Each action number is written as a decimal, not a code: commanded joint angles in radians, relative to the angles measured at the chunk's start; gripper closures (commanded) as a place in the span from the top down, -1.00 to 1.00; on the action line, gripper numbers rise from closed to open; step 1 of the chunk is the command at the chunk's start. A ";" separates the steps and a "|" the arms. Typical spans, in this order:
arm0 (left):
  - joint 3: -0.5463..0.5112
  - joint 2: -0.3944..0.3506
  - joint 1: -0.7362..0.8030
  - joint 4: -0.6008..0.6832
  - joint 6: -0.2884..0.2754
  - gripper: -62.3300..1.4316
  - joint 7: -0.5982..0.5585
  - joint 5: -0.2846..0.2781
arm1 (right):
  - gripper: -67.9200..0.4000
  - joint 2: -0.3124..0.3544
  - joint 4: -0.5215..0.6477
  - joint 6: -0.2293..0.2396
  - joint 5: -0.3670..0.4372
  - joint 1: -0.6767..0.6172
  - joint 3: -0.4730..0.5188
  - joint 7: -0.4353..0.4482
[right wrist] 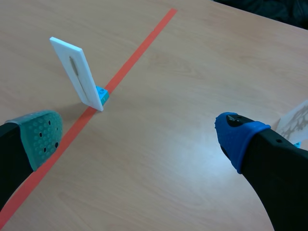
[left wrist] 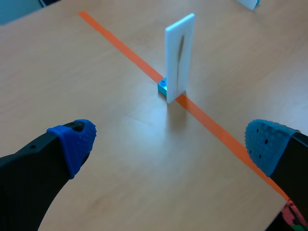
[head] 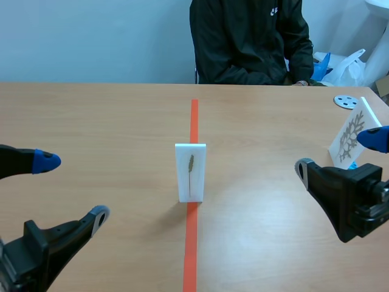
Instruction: Sort the leaf by its shape. The table is split by an orange tape line. A compound leaf with several leaflets goes to the left side, a simple leaf with one blade goes to the right side. Return to the home posture when a red brick is placed on the table.
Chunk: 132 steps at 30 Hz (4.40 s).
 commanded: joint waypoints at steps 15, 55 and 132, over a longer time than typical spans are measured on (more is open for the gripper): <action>0.144 0.045 -0.256 -0.209 -0.031 1.00 -0.054 0.095 | 1.00 0.014 0.003 -0.007 -0.002 0.006 0.010 0.014; 0.718 0.147 -0.888 -0.923 0.010 1.00 -0.402 0.271 | 1.00 0.013 0.003 -0.016 -0.076 0.006 0.017 0.018; 0.520 0.188 -1.028 -1.002 0.172 -0.77 -0.299 -0.193 | 1.00 0.010 0.003 -0.015 -0.075 0.006 0.017 0.022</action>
